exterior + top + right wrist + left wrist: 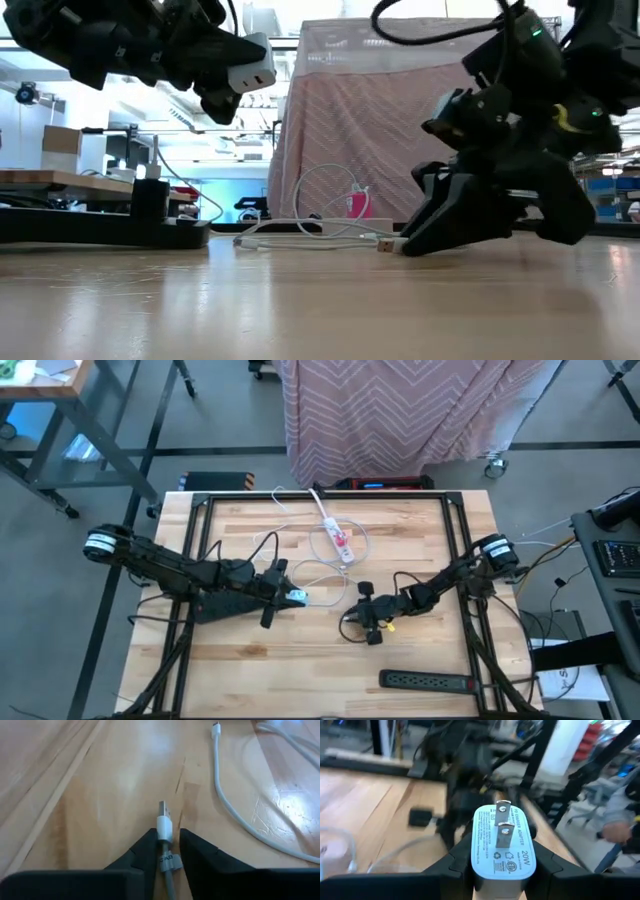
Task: Insert USB
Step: Insert the white charger cable to the white charger adapter
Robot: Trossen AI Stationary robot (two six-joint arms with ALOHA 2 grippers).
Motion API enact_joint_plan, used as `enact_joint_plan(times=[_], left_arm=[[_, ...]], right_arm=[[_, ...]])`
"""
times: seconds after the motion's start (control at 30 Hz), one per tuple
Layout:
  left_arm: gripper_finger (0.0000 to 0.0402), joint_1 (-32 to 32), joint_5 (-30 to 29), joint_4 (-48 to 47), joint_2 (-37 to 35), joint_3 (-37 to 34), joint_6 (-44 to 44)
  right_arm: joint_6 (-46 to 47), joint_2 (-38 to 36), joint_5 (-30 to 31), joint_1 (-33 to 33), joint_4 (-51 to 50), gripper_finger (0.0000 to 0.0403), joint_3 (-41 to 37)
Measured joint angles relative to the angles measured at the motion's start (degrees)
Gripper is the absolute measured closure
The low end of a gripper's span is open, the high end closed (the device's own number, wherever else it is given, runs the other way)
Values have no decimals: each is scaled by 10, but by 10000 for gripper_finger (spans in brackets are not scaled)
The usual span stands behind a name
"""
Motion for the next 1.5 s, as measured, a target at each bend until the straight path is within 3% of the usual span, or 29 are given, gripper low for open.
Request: enact_joint_plan(times=[0.1, 0.27, 0.53, 0.63, 0.83, 0.97, 1.27, 1.5], left_arm=[[301, 0, 27, 93, 20, -5, 15], [301, 2, 49, 240, 75, -18, 30], [301, 2, 63, 499, 183, -6, 39], [301, 2, 47, 496, 189, 20, 22], [301, -3, 82, 499, 190, 89, 4], [301, -13, 84, 498, 179, 117, -3], [301, -35, 175, 492, 160, 158, 69], [301, -33, 197, 427, 161, 162, 132]], right_arm=[[23, 9, -32, -15, 1, 384, 5], [63, 2, -48, -23, 8, 395, 15], [105, -36, -23, -42, 242, 401, 19], [104, -48, 8, -42, 317, 401, 39], [78, -71, -12, -32, 316, 402, 94], [60, -94, -65, -19, 340, 402, 114], [107, -116, -201, 6, 375, 403, 123], [193, -77, -223, 17, 380, 403, 167]])
